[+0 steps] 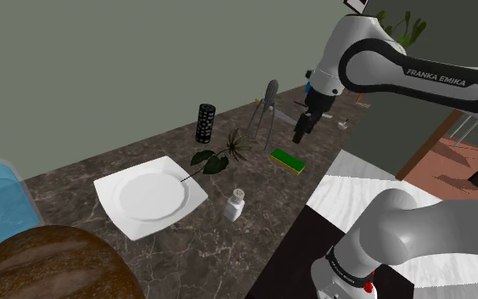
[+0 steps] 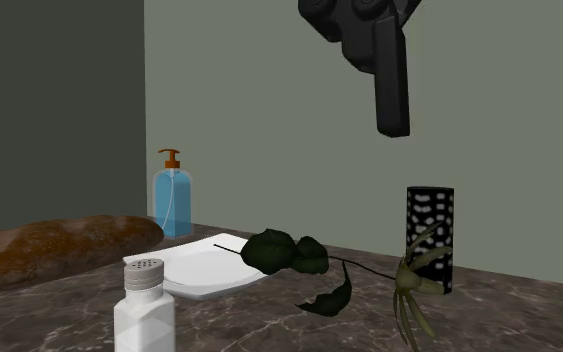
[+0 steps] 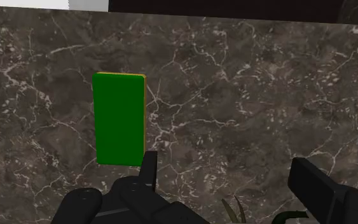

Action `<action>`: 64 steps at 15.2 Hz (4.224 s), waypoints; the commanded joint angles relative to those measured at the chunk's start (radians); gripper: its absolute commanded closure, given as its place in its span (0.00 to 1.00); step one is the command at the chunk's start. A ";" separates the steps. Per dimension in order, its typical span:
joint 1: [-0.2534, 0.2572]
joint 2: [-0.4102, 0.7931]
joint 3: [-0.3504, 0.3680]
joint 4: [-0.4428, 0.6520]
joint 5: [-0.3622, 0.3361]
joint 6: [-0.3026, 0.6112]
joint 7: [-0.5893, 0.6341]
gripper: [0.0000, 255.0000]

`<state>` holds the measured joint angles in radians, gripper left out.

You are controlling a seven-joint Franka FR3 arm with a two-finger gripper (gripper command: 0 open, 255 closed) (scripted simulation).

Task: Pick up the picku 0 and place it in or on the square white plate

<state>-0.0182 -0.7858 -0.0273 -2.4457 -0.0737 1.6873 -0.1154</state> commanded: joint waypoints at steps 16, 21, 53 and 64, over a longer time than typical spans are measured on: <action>0.035 0.604 0.058 0.457 0.049 0.140 0.086 0.00; 0.045 0.806 0.071 0.676 0.051 0.121 0.110 0.00; 0.062 1.094 0.082 0.945 0.046 0.140 0.137 1.00; 0.064 1.105 0.082 1.110 0.046 -0.013 0.136 1.00</action>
<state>0.0462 0.3201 0.0551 -1.3492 -0.0280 1.6876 0.0212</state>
